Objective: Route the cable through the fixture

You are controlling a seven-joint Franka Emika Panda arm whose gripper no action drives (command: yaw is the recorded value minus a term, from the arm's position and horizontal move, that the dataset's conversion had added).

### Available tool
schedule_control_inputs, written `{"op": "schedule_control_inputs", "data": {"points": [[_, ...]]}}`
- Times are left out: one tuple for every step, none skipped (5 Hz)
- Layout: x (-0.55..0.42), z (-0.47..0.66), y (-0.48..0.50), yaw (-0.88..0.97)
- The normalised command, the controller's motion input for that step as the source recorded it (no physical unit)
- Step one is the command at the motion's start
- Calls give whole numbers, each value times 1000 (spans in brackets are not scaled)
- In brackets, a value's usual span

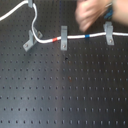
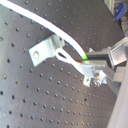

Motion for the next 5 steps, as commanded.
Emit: {"op": "schedule_control_inputs", "data": {"points": [[-14, 34, -27, 0], [-47, 676, 119, 0], [-175, 558, 159, 114], [-209, 285, 113, 386], [-80, -52, 50, 834]]}}
